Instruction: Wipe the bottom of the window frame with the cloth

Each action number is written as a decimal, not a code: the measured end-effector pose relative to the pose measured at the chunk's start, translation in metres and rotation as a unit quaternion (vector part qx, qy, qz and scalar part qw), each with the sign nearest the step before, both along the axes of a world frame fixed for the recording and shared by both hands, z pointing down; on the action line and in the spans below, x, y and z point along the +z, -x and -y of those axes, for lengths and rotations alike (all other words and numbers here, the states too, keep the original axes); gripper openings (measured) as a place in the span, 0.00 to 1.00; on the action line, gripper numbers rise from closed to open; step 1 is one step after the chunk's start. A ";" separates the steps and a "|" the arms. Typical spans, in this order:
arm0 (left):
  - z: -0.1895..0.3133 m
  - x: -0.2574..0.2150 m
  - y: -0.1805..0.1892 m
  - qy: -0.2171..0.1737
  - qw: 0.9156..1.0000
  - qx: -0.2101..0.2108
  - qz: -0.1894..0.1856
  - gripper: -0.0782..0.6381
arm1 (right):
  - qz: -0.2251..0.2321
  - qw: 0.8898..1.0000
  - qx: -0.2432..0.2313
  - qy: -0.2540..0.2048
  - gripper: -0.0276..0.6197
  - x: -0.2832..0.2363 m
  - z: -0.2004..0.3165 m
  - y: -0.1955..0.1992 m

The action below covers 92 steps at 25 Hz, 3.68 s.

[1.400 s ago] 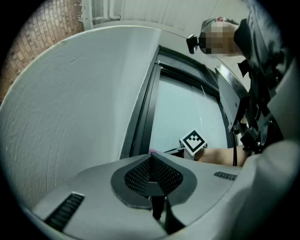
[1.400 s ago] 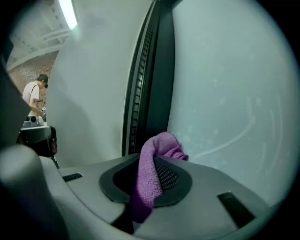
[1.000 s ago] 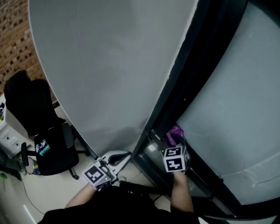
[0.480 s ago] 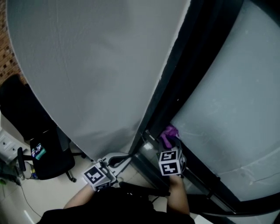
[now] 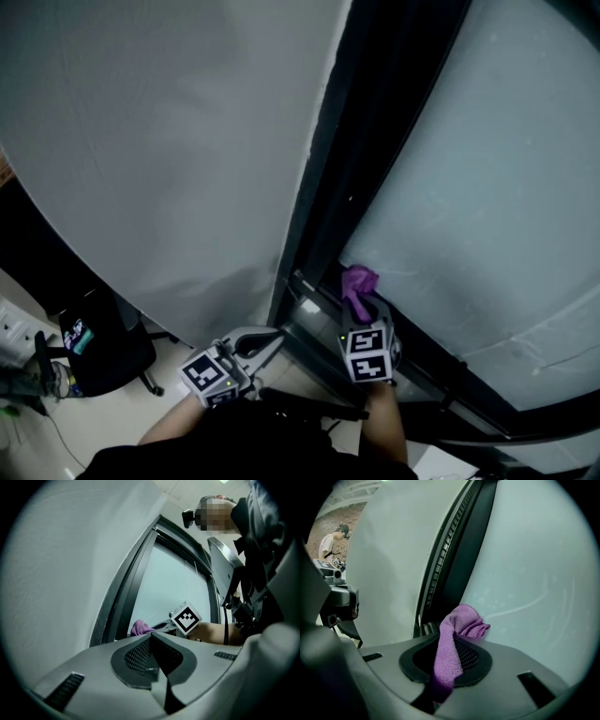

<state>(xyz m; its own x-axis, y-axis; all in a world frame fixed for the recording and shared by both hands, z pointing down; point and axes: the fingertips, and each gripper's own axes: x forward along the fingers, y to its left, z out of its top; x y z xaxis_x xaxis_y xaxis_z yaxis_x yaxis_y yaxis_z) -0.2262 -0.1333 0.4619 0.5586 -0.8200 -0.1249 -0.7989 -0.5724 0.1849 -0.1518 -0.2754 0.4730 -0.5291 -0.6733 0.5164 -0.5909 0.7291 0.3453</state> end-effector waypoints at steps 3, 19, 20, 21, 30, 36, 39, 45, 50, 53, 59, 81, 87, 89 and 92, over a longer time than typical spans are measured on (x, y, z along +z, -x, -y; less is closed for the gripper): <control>0.005 0.001 -0.009 0.006 1.000 0.016 -0.002 0.11 | -0.003 1.000 0.015 0.002 0.14 -0.001 -0.003 -0.015; 0.022 -0.001 -0.059 0.007 0.995 0.103 0.015 0.11 | 0.012 0.995 0.094 0.010 0.14 -0.003 -0.011 -0.087; 0.022 -0.001 -0.062 0.007 0.994 0.108 0.016 0.11 | 0.013 0.995 0.099 0.009 0.14 -0.003 -0.011 -0.090; 0.022 -0.002 -0.064 0.006 0.993 0.113 0.017 0.11 | 0.014 0.995 0.103 0.007 0.14 -0.003 -0.011 -0.094; 0.023 0.003 -0.083 0.013 0.989 0.147 0.022 0.11 | -0.028 0.988 0.149 -0.023 0.14 -0.005 -0.017 -0.131; 0.022 0.007 -0.097 0.014 0.984 0.173 0.030 0.11 | -0.022 0.982 0.189 -0.022 0.14 0.000 -0.021 -0.156; 0.022 0.006 -0.100 0.012 0.983 0.179 0.029 0.11 | -0.019 0.979 0.202 -0.018 0.14 0.000 -0.024 -0.163; 0.026 0.010 -0.098 0.015 0.981 0.190 0.031 0.11 | -0.005 0.967 0.253 -0.029 0.14 -0.005 -0.026 -0.181; 0.029 0.013 -0.102 0.020 0.979 0.203 0.026 0.11 | -0.033 0.957 0.282 -0.056 0.14 -0.004 -0.028 -0.197; 0.028 0.014 -0.107 0.021 0.975 0.220 0.028 0.11 | -0.013 0.945 0.320 -0.060 0.14 -0.004 -0.032 -0.208; 0.030 0.015 -0.115 0.023 0.967 0.252 0.037 0.11 | 0.014 0.922 0.379 -0.081 0.14 -0.005 -0.037 -0.228; 0.026 0.017 -0.148 0.031 0.959 0.278 0.045 0.11 | 0.207 0.863 0.434 -0.157 0.14 -0.004 -0.073 -0.267; 0.025 0.011 -0.175 0.030 0.964 0.260 0.038 0.11 | 0.183 0.889 0.386 -0.166 0.14 -0.004 -0.079 -0.286; 0.024 0.012 -0.183 0.031 0.965 0.257 0.039 0.11 | 0.167 0.898 0.370 -0.169 0.14 -0.004 -0.081 -0.290; 0.024 0.012 -0.196 0.034 0.966 0.254 0.036 0.11 | 0.138 0.911 0.351 -0.169 0.14 -0.004 -0.084 -0.300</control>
<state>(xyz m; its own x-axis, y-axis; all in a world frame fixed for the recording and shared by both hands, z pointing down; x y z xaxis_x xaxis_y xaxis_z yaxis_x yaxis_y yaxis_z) -0.0305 -0.1569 0.4735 0.8961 -0.4432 -0.0262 -0.4307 -0.8821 0.1906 0.1482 -0.1918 0.4687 0.0150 -0.9915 0.1295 -0.9687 0.0177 0.2475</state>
